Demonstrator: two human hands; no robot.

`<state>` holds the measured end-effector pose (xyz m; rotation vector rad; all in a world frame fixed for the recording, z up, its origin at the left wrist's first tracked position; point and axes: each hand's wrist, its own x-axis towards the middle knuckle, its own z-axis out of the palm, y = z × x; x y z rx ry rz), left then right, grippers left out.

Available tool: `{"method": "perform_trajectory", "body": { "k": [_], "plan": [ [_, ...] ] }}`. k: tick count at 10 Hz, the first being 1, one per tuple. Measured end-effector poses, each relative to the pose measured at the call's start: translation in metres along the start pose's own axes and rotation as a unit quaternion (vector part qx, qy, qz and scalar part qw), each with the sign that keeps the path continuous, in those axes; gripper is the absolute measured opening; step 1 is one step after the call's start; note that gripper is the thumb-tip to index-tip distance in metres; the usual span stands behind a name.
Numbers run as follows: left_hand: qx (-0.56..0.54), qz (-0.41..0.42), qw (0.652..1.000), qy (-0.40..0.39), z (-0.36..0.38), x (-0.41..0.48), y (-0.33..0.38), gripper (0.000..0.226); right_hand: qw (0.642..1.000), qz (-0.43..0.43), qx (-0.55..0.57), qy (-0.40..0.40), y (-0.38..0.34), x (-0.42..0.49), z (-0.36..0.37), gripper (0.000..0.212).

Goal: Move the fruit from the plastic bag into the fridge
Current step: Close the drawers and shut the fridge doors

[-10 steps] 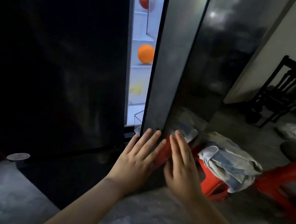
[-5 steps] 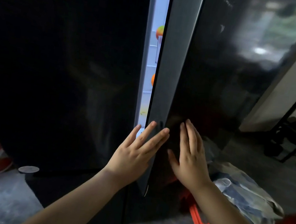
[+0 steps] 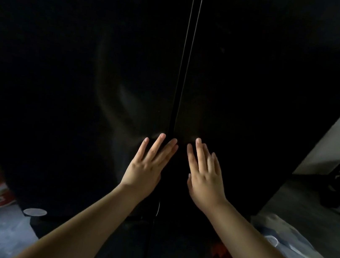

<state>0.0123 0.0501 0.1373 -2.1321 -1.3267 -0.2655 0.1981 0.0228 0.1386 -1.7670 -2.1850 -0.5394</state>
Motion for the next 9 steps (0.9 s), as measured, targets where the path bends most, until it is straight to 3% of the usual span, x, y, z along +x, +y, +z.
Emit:
{"method": "perform_trajectory", "body": {
  "k": [2, 5, 7, 9],
  "plan": [
    [-0.001, -0.008, 1.000, 0.005, 0.005, 0.000, 0.009, 0.082, 1.000, -0.003, -0.006, 0.002, 0.000, -0.002, 0.001, 0.086],
    [0.021, 0.014, 0.998, -0.055, -0.021, -0.002, 0.007, 0.086, 0.997, -0.045, -0.009, -0.059, 0.012, -0.003, -0.033, 0.081],
    [-0.089, 0.006, 0.991, -0.102, -0.062, -0.002, 0.001, 0.083, 0.994, -0.051, 0.000, -0.096, 0.022, -0.007, -0.071, 0.077],
    [-0.266, -0.073, 0.954, -0.119, -0.134, -0.009, 0.002, 0.077, 0.994, -0.077, 0.058, -0.056, 0.042, -0.034, -0.137, 0.074]
  ]
}}
